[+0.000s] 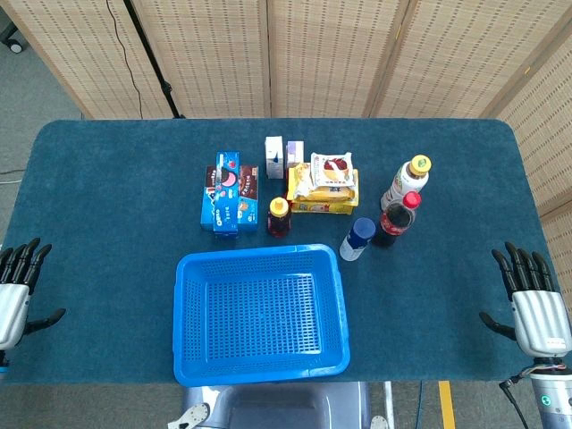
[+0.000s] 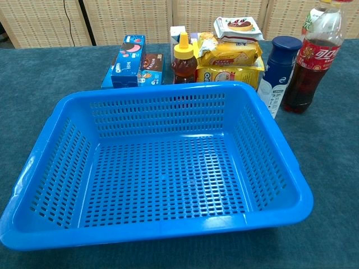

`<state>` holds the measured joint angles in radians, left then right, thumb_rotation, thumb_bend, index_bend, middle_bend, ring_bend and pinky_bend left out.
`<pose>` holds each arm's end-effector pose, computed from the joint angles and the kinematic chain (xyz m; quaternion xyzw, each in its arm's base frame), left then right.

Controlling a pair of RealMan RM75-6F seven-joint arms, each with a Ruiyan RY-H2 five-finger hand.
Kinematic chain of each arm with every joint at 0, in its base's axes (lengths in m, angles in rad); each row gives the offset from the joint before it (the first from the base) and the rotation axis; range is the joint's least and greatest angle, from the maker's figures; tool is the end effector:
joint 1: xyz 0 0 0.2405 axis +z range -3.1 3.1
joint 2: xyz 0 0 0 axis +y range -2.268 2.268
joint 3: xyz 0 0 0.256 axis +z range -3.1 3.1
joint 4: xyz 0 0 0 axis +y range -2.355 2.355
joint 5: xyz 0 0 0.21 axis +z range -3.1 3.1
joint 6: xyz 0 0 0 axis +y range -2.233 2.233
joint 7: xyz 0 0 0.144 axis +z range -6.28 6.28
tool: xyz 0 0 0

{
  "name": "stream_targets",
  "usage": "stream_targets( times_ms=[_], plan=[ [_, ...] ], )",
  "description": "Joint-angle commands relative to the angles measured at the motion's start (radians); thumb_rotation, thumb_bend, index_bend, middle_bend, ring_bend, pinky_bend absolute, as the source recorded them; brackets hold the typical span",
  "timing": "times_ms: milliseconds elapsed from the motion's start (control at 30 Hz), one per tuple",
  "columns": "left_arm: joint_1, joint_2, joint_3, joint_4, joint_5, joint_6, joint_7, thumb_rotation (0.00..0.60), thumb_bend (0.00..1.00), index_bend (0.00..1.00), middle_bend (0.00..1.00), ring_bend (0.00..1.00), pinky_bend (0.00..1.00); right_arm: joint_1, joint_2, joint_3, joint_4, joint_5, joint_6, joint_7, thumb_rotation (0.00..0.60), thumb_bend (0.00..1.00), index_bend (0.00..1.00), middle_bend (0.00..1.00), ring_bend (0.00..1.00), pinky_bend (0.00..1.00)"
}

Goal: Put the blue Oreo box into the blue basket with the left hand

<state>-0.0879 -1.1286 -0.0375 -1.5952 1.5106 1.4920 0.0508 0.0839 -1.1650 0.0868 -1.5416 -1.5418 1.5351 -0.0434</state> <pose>-0.3121 0.1796 0.1563 -0.6092 -0.3685 -0.3737 0.5945 -0.3097 -0.1886 0.1604 0.5989 -0.3341 0.4023 0.6066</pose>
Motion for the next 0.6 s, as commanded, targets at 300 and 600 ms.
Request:
stream_targets(
  times_ms=[300, 600],
  plan=[
    [-0.007, 0.005, 0.007, 0.003, 0.014, -0.010, -0.018, 0.600, 0.00, 0.00, 0.00, 0.00, 0.00, -0.004, 0.009, -0.006, -0.006, -0.012, 0.013, 0.017, 0.600, 0.00, 0.00, 0.00, 0.00, 0.00],
    [-0.068, -0.013, -0.002, 0.056, 0.048, -0.070, -0.071, 0.600, 0.00, 0.00, 0.00, 0.00, 0.00, 0.000, 0.011, 0.003, -0.010, 0.021, -0.009, 0.001, 0.600, 0.00, 0.00, 0.00, 0.00, 0.00]
  ],
)
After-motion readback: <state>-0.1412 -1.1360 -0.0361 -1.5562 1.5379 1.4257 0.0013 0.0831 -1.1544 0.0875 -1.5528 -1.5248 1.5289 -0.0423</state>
